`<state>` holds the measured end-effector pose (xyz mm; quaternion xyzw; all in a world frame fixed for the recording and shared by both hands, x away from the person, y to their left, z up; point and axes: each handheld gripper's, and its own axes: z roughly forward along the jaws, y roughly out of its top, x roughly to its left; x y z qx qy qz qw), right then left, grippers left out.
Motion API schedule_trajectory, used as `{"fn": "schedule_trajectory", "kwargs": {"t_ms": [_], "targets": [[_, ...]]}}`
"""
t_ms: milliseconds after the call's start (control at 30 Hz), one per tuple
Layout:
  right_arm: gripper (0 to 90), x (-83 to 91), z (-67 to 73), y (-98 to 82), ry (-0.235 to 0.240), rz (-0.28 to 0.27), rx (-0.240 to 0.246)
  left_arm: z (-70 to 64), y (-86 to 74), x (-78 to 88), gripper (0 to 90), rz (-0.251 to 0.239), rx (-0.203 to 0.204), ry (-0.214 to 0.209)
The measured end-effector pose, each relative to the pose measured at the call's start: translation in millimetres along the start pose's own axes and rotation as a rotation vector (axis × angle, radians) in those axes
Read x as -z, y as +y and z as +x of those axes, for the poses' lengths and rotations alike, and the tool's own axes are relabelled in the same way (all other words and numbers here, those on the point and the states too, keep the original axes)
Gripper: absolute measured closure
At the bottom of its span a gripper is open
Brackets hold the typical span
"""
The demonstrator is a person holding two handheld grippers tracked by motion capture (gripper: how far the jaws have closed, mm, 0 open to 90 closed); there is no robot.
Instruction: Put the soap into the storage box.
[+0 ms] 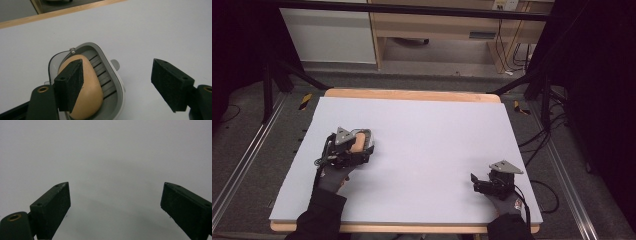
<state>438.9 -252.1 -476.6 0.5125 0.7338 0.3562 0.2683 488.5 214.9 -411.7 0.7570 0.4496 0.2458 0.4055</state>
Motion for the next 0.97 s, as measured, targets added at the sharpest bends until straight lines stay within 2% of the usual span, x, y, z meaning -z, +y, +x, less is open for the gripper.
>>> {"fn": "schedule_trajectory", "kwargs": {"t_ms": [67,133,233,367,400,433,467,567,667,767,833,967], "targets": [[8.6,-0.1,-0.2,-0.1,-0.003,-0.003,0.0,2.1,-6.5,11.9,24.9,-0.022,0.012,-0.031],[8.4,0.1,-0.2,-0.3,-0.008,0.001,-0.004,3.6,-8.7,15.5,24.7,-0.023,0.018,-0.035],[8.4,0.1,-0.5,-0.7,-0.008,0.0,-0.002,5.2,-18.2,24.5,24.0,-0.026,0.015,-0.022],[8.0,-0.3,-1.1,-1.3,-0.013,0.005,-0.008,12.8,-40.0,38.2,22.6,-0.007,0.02,0.017],[8.0,-0.3,-1.1,-1.3,-0.013,0.005,-0.008,12.8,-40.0,38.2,22.4,-0.007,0.02,0.017],[8.0,-0.4,-1.1,-1.4,-0.015,0.005,-0.007,15.8,-44.9,42.0,22.4,-0.009,0.022,0.028],[7.8,-0.3,-1.3,-1.6,-0.014,0.006,-0.009,20.1,-51.2,46.0,22.5,-0.011,0.042,0.025],[7.7,-0.3,-2.2,-1.9,-0.018,0.009,-0.013,23.8,-58.3,48.2,22.3,-0.002,0.045,0.027],[7.5,1.1,-2.8,-2.0,-0.022,0.007,-0.02,30.5,-70.2,47.3,21.5,0.034,0.059,0.011],[7.5,1.7,-3.2,-2.2,-0.023,0.008,-0.022,32.9,-76.3,46.7,21.5,0.045,0.06,0.023],[7.5,1.7,-3.5,-2.7,-0.026,0.011,-0.025,36.0,-80.2,46.6,21.4,0.064,0.044,0.035],[7.5,0.3,-4.2,-2.9,-0.025,0.018,-0.021,44.9,-86.6,44.0,21.1,0.078,0.057,0.062]]}}
